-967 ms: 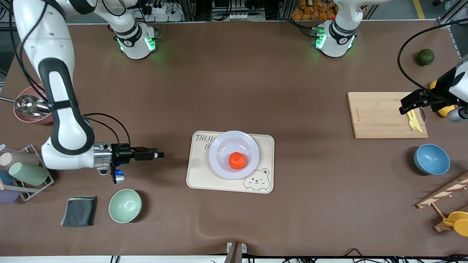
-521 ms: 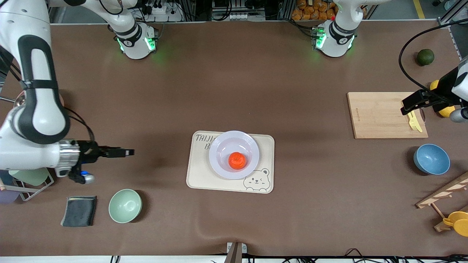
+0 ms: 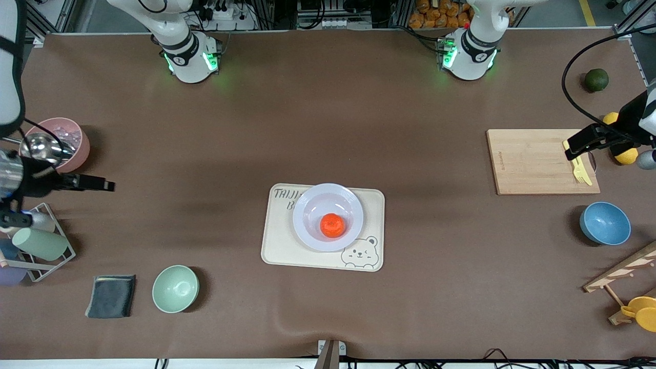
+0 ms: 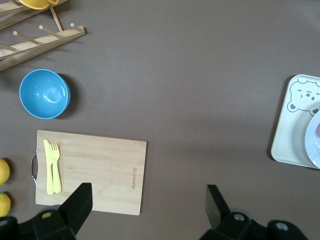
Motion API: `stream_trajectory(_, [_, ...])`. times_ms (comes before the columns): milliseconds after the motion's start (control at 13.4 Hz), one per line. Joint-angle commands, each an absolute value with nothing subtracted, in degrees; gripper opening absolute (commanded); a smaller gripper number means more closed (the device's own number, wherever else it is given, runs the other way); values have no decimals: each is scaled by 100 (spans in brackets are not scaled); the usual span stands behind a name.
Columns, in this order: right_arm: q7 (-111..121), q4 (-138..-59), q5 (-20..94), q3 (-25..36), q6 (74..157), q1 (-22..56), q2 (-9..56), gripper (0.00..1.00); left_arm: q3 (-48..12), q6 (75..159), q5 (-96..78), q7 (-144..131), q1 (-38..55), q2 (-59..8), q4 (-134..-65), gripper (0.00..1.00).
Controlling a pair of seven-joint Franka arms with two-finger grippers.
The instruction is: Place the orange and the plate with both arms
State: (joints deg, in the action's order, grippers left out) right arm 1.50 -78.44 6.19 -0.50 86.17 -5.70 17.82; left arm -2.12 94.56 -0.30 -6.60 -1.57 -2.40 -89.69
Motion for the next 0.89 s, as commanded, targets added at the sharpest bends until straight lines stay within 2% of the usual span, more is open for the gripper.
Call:
stream_trajectory(0, [18, -7884, -288, -175, 8718, -457, 1381, 100, -202, 9387, -44, -501, -193, -167, -8965, 100])
stream_trajectory(298, [-79, -8120, -176, -158, 8745, -378, 844, 100, -202, 9387, -79, -158, -352, -158, -8974, 100])
stream_trajectory(595, [-97, -9779, -184, -158, 10201, -369, 168, 100, -220, 9387, -70, -255, -334, -158, -8930, 100])
stream_trajectory(818, [-79, -9879, -185, -149, 10266, -395, 158, 100, -237, 9387, -70, -273, -325, -158, -8921, 100])
